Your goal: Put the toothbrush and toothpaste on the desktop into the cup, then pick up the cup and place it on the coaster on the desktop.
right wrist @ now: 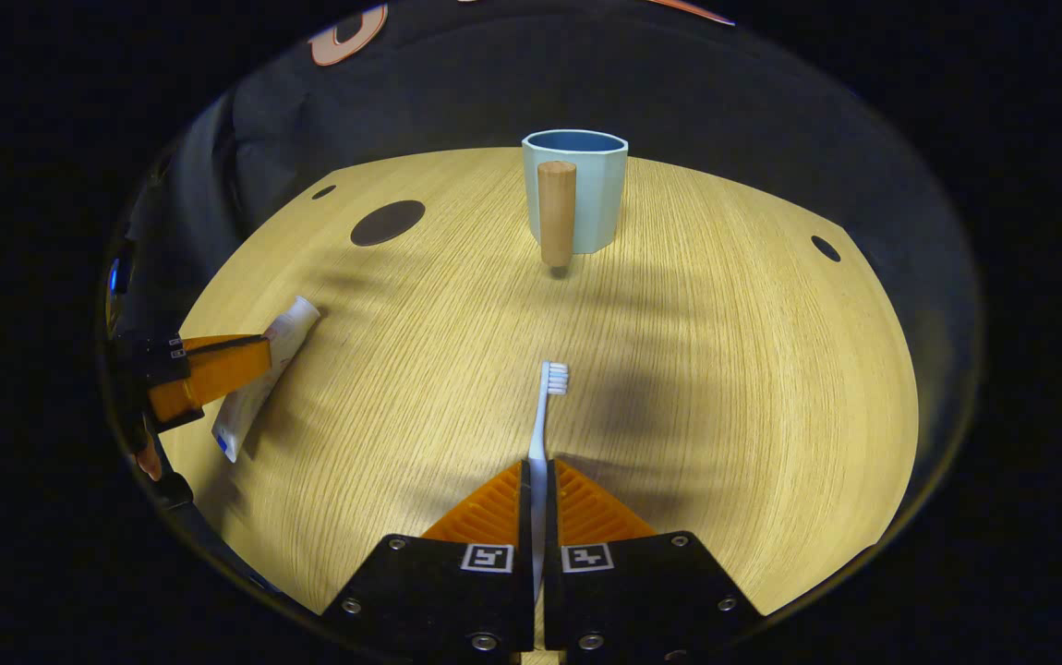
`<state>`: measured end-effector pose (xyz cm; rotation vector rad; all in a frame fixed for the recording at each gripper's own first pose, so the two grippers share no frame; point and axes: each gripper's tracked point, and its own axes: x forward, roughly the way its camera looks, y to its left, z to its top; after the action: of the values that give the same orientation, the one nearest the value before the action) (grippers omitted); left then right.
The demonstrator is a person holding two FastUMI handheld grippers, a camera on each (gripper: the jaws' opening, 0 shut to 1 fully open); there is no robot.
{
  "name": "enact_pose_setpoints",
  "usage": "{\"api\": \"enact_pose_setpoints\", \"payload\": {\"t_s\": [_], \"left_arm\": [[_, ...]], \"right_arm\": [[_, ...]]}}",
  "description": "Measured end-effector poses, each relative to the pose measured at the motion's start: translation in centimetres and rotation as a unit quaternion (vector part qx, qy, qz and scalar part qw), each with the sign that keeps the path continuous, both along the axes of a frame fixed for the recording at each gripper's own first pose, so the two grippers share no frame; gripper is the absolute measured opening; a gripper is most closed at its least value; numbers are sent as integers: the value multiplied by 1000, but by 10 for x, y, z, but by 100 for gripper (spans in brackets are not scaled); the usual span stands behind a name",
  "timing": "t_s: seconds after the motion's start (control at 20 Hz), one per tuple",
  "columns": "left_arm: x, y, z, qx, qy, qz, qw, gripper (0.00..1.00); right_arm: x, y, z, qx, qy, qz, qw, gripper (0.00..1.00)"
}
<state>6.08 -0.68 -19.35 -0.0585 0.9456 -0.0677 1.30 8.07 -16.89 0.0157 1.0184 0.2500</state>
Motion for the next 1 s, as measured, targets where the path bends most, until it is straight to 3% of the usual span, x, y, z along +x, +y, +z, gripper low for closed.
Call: {"api": "enact_pose_setpoints", "payload": {"t_s": [0.6,1.0], "left_arm": [[-9,42,29,12,-68,16,998,13],[-12,48,44,16,-88,27,996,13]], "right_arm": [[20,3,21,25,-94,0,995,5],[54,-9,74,40,-200,-20,979,5]]}}
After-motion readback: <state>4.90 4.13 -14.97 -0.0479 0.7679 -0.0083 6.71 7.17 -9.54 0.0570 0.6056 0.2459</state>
